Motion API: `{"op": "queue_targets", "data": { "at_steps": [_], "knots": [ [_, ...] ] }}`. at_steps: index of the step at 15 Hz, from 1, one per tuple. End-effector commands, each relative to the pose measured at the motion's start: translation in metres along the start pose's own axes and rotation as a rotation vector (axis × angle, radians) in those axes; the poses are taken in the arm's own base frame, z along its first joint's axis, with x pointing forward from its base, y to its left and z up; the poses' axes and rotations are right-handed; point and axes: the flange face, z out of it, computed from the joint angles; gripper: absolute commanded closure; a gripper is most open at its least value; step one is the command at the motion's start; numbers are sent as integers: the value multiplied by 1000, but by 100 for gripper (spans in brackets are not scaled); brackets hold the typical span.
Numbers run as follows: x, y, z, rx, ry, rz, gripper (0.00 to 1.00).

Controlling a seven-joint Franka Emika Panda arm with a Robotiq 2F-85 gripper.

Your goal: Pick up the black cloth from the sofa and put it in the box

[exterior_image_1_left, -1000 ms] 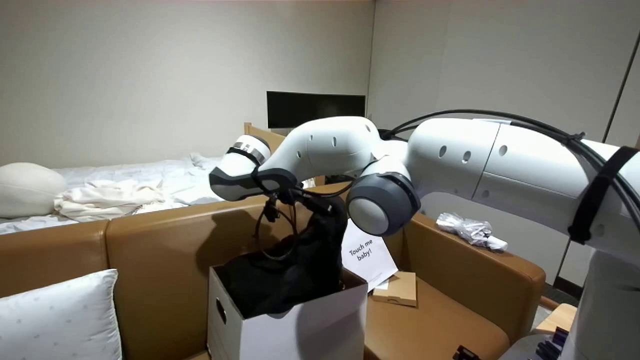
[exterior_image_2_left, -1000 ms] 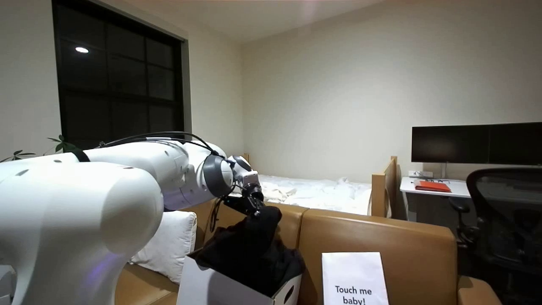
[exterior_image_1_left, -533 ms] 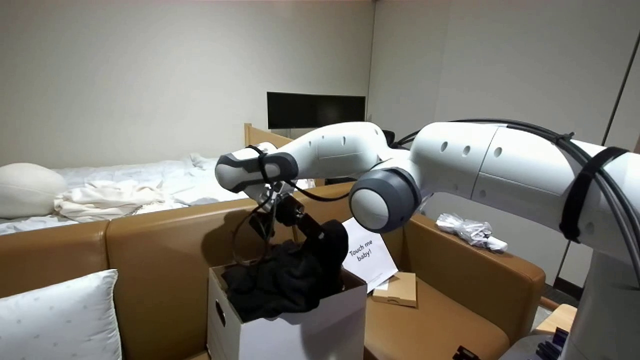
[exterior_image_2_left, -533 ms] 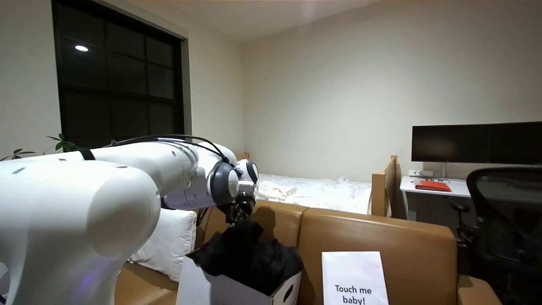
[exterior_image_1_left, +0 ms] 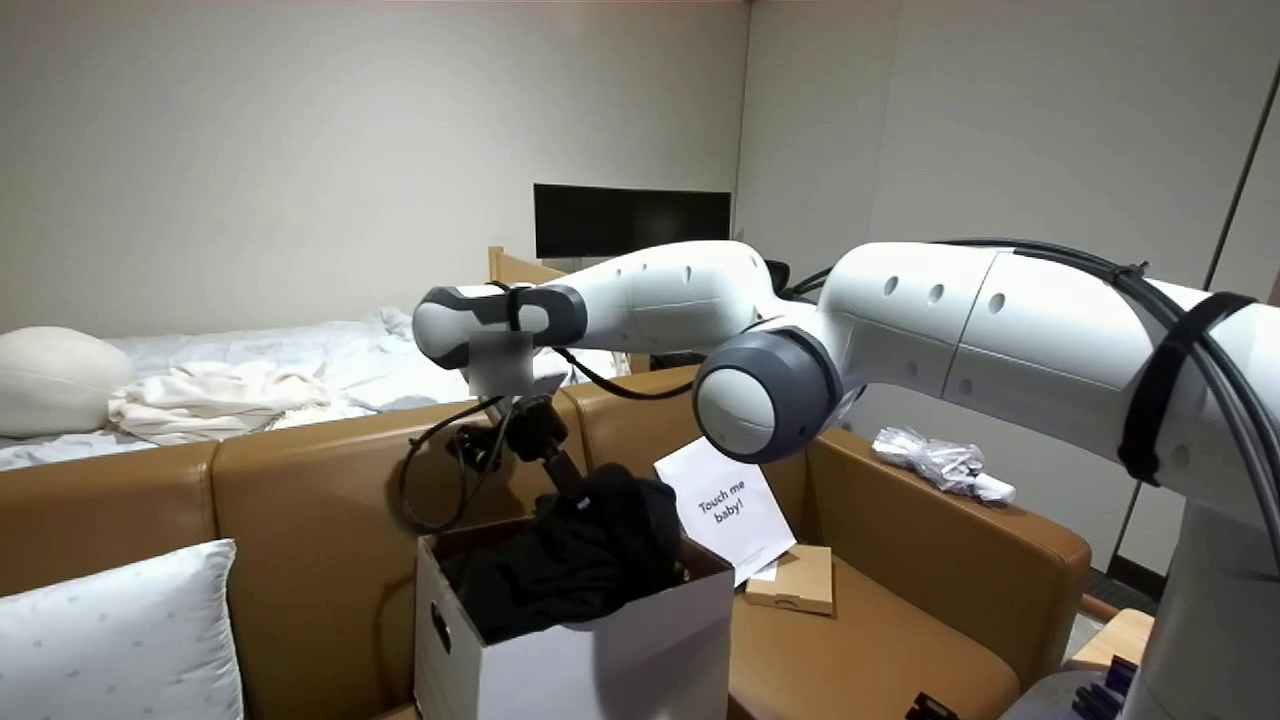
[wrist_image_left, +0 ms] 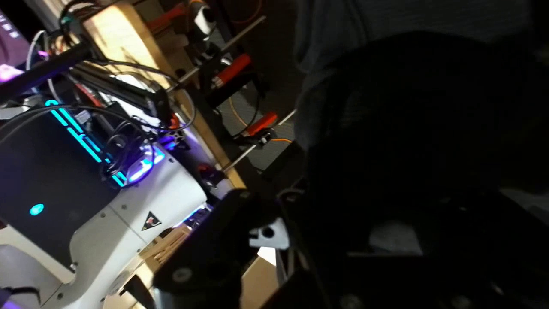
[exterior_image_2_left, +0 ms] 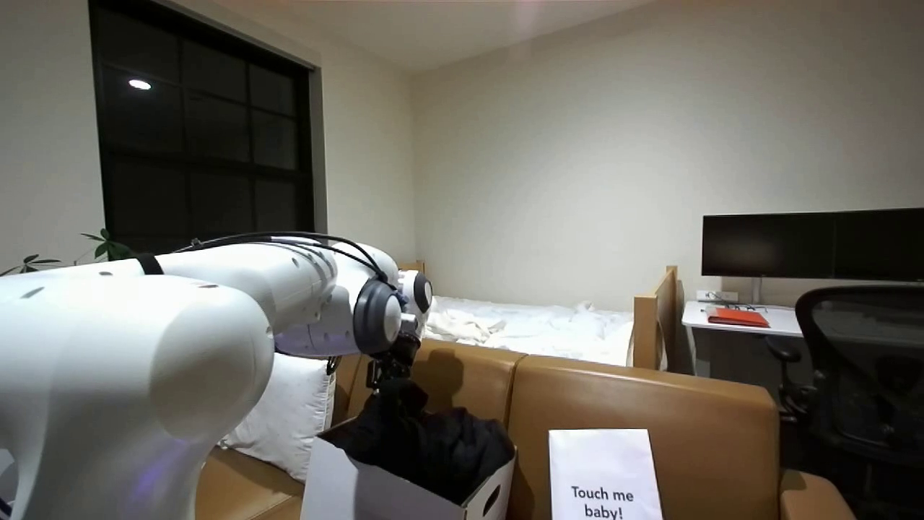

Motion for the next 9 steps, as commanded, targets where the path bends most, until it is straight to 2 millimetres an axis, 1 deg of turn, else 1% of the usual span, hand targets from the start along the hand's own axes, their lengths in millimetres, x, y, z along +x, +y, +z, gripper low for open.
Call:
{"op": "queue_targets", "data": {
  "at_steps": [1, 4, 5, 6, 9],
  "knots": [
    [11, -11, -25, 170, -19, 91, 100],
    [12, -14, -34, 213, -51, 110, 100],
    [15, -13, -37, 212, -68, 105, 75],
    [18, -11, -42, 215, -82, 94, 74],
    [37, -2, -70, 278, -121, 71, 55]
  ]
}}
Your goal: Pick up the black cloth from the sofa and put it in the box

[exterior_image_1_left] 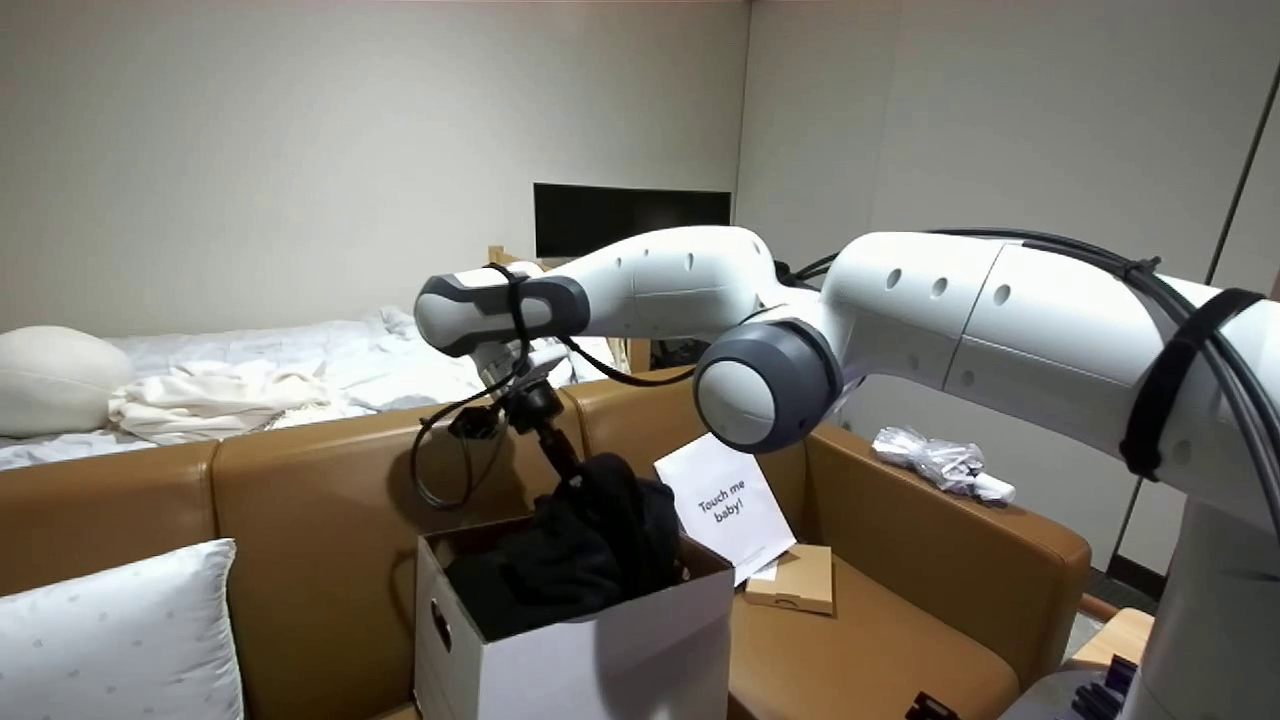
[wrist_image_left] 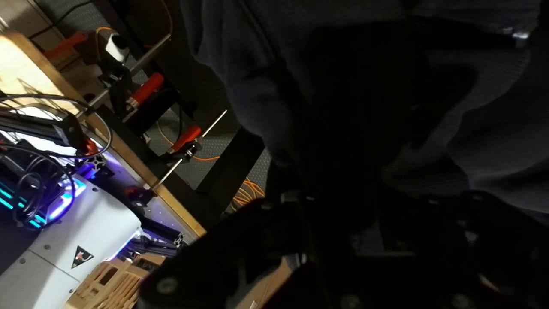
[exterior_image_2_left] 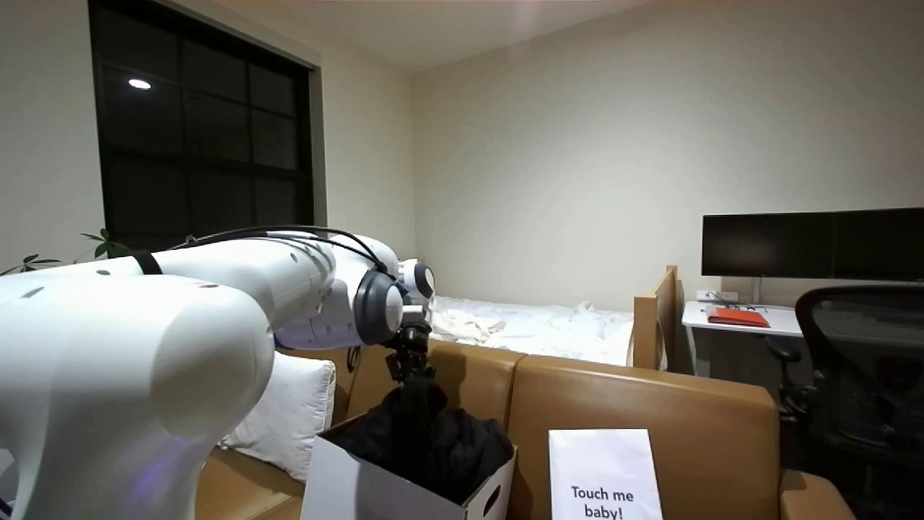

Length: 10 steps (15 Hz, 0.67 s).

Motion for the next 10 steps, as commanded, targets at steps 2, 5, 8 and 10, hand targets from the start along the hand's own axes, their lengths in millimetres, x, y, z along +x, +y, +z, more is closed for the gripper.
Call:
{"op": "queue_targets", "data": {
  "at_steps": [2, 5, 8, 10],
  "knots": [
    [39, 6, -65, 103, -106, -19, 42],
    [80, 32, -128, 182, -186, -95, 23],
    [134, 59, -193, 353, -182, -118, 5],
    [180, 77, -232, 467, -162, -85, 0]
  ]
}}
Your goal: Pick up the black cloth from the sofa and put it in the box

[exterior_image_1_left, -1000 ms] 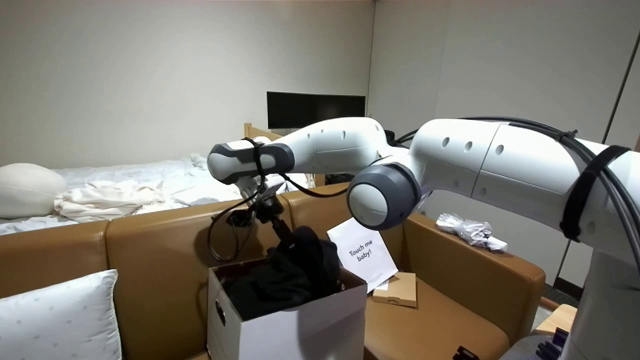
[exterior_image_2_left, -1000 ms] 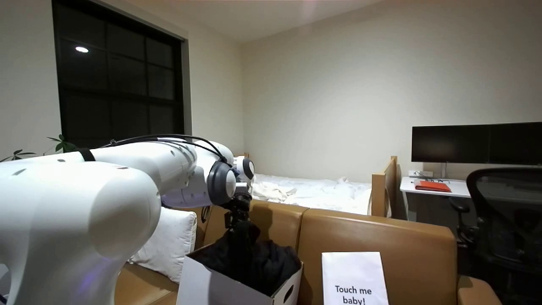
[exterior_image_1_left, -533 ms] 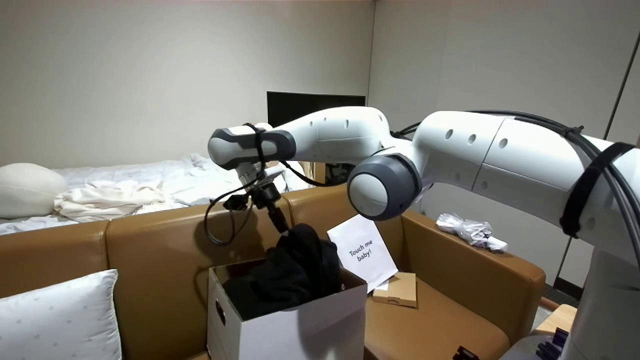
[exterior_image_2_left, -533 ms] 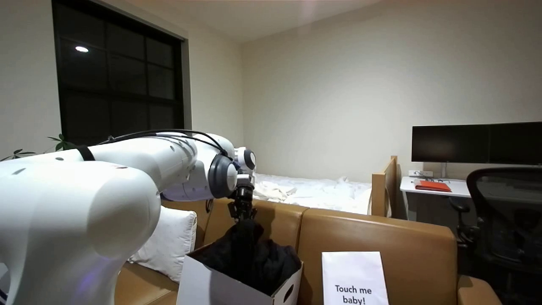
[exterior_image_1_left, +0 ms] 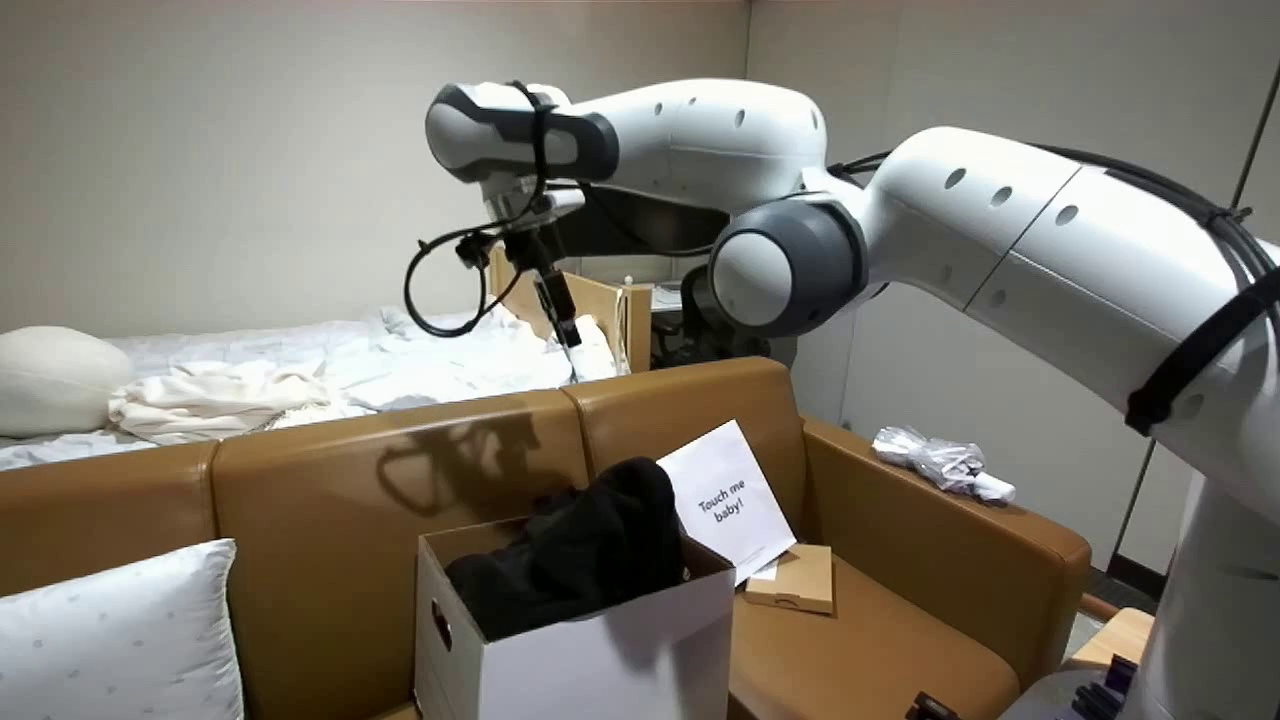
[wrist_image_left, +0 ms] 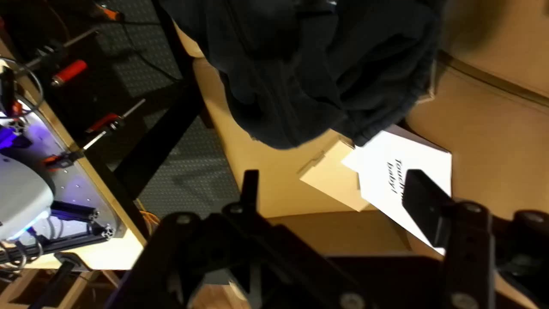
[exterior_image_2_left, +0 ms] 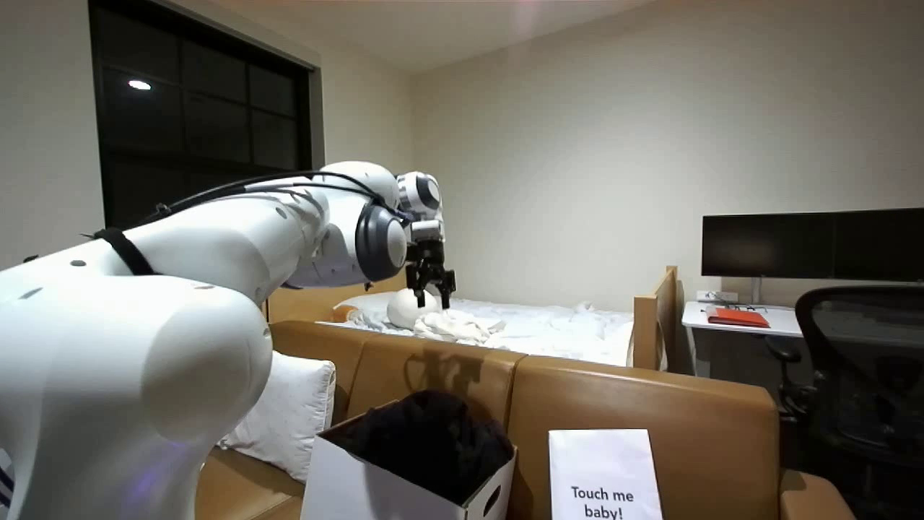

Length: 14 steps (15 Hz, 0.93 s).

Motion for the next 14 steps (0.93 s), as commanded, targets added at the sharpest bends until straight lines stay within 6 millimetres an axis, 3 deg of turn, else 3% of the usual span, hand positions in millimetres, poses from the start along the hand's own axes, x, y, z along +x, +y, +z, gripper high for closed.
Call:
{"op": "queue_targets", "data": {
  "at_steps": [1, 4, 5, 6, 7, 9, 14],
  "knots": [
    [63, 8, -86, 200, 21, -11, 0],
    [128, -4, -137, 377, -44, 0, 0],
    [150, -12, -146, 421, -90, 15, 0],
    [173, -24, -142, 427, -131, 41, 0],
    [139, -6, -143, 399, -66, 39, 0],
    [161, -14, -142, 400, -74, 62, 0],
    [132, -6, -141, 399, -65, 23, 0]
  ]
}}
